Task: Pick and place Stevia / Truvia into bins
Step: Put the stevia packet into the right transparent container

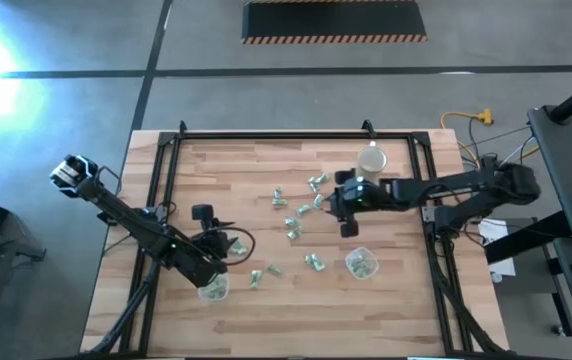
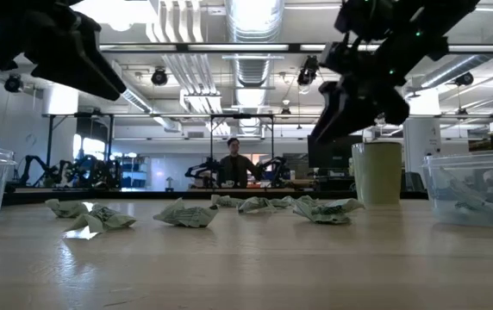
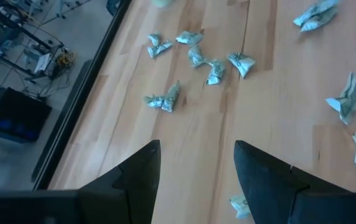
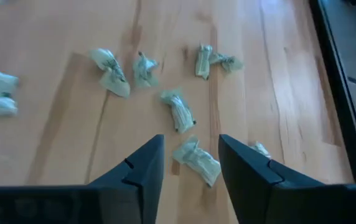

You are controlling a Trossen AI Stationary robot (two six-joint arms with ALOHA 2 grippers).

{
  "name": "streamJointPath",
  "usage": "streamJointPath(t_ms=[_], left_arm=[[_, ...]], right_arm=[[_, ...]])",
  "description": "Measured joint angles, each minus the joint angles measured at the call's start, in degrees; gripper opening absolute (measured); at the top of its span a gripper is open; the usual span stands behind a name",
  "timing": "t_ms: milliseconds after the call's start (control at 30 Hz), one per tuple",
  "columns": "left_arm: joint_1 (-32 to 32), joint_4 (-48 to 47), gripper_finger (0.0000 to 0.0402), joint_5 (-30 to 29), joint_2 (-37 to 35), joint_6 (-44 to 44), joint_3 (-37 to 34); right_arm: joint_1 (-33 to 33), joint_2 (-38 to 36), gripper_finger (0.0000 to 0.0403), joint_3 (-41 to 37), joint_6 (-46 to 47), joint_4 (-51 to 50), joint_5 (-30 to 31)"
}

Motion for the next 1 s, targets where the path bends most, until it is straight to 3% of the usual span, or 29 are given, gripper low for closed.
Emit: streamJointPath(t_ms=[167, 633, 1000], left_arm=[[0.00, 0.54, 0.0187, -0.11, -0.65, -0.01, 0.07], [0.00, 0.41, 0.0187, -0.05, -0.76, 0.01, 0.07], [0.00, 0.37, 0.0187, 0.04, -0.76, 0.00, 0.04]], right_arm=[[-1.62, 7.17, 0.0163, 4.49, -2.59, -2.80, 0.17], [-7.73, 24.68, 0.0196, 23.89, -5.60, -24.43, -6.26], [-10.20, 29.65, 0.0194, 26.72, -9.31, -25.98, -9.65]])
